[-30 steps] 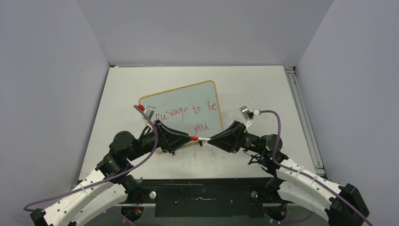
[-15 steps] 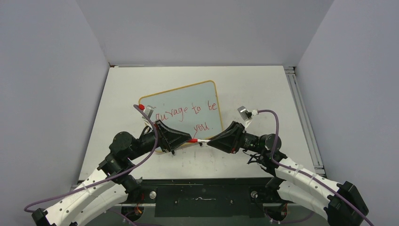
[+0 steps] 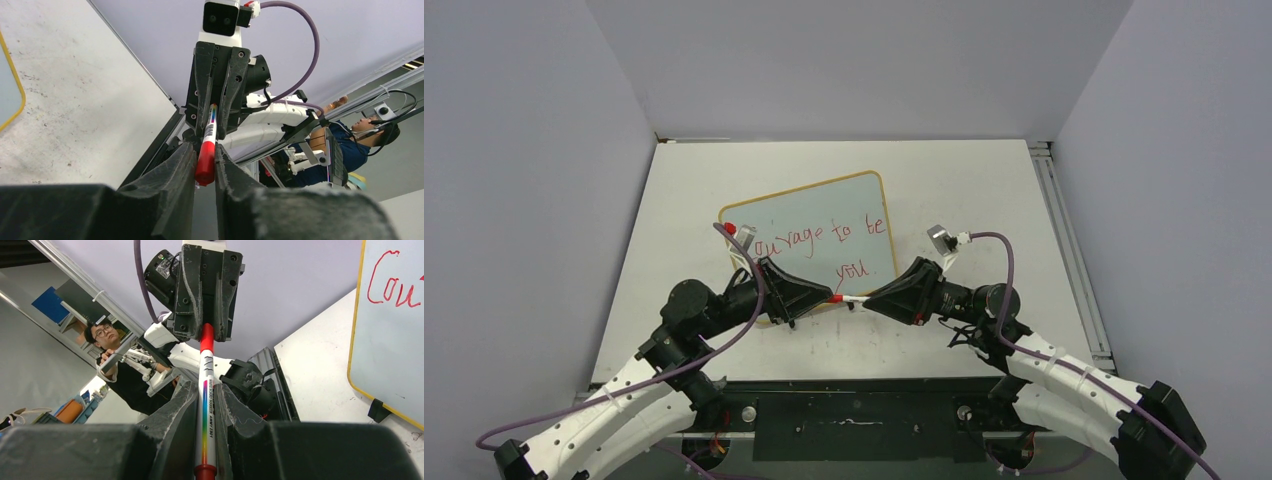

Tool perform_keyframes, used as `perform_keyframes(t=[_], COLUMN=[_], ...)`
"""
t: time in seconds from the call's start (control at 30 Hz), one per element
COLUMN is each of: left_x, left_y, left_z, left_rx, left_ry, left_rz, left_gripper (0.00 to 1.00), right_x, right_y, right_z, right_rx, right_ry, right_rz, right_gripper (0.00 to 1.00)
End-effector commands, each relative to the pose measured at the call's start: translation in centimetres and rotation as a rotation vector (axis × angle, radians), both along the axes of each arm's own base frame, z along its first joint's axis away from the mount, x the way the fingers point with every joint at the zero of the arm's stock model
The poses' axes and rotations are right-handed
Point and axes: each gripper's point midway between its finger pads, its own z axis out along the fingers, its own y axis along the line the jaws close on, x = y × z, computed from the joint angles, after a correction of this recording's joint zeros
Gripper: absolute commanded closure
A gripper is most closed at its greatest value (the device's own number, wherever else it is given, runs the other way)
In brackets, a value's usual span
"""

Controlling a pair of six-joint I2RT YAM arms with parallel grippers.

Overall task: Write a sentence on the whiteboard
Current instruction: Insert the pen cap into the whiteboard marker.

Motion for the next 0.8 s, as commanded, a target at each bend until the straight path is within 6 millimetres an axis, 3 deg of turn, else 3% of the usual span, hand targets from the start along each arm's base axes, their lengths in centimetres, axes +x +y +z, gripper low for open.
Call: perform_keyframes(t=[0.0, 0.1, 0.77], left_x=[-0.3, -0.3, -1.2], left_y=[0.2, 0.2, -0.6], left_z=[1.8, 1.7, 1.6], left_rx=[-0.057, -0.058, -0.05], left_ry=[-0.051, -0.053, -0.079], left_rz=[-0.007, -0.006, -0.089], left_gripper=[0.87, 1.0, 1.0], right_x=[-0.6, -0.4, -0.5], right_y=[-0.2, -0.2, 1.6], right_z=[2.1, 2.2, 3.0], right_rx=[0.06, 0.064, 0.098], right_ry=[-0.077, -0.076, -0.077], right_rz=[0.009, 0.002, 0.021], right_gripper=[0.95, 0.95, 0.95])
